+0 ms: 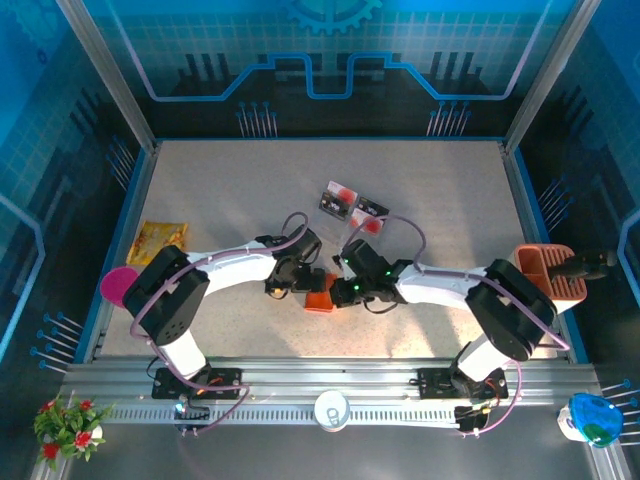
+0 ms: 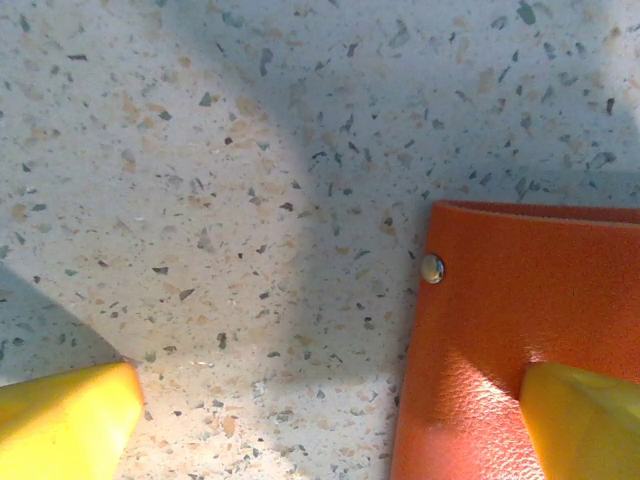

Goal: Put the credit cards into the card holder

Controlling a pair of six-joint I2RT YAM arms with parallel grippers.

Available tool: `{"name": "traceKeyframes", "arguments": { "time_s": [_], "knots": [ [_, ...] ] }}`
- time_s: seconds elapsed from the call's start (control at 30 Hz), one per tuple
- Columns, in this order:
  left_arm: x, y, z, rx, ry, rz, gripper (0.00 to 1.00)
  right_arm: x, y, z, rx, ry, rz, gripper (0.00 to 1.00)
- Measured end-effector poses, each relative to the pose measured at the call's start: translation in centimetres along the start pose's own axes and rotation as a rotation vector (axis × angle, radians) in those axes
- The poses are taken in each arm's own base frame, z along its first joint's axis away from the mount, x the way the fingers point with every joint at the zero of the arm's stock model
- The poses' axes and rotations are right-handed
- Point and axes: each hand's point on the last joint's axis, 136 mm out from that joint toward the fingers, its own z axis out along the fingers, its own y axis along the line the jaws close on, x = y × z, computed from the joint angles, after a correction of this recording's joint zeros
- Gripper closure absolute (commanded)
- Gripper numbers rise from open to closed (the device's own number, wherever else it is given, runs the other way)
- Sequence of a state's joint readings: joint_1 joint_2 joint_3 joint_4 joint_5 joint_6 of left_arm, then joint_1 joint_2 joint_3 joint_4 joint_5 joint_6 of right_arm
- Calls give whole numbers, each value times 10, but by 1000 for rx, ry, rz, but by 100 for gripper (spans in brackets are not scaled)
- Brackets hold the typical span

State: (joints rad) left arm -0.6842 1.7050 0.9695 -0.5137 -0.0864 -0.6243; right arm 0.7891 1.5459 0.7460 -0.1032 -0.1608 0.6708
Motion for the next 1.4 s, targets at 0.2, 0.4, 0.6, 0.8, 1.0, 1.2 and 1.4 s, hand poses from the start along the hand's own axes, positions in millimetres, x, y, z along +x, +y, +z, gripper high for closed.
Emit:
{"name": "traceKeyframes", "arguments": {
  "time_s": [0.2,0.4,0.6,0.8,1.0,1.2,1.4],
  "knots": [
    [0,0,1,-14,-4,7,1,-23,-11,-26,35,-67,23,91],
    [0,-1,1,-33,-5,16,1,-27,-14,-26,60,-36,10,73],
    [0,-1,1,-38,-6,17,1,-25,-19,-14,86,13,15,72],
    [0,-1,1,-38,-7,18,1,-28,-16,-8,93,32,11,73],
    [0,-1,2,-39,-6,18,1,-24,-16,-2,101,56,2,74],
    [0,-1,2,-38,-7,18,1,-21,-15,3,106,75,-15,92],
    [0,-1,2,-38,-7,18,1,-19,-16,3,112,84,-16,98]
  ]
}}
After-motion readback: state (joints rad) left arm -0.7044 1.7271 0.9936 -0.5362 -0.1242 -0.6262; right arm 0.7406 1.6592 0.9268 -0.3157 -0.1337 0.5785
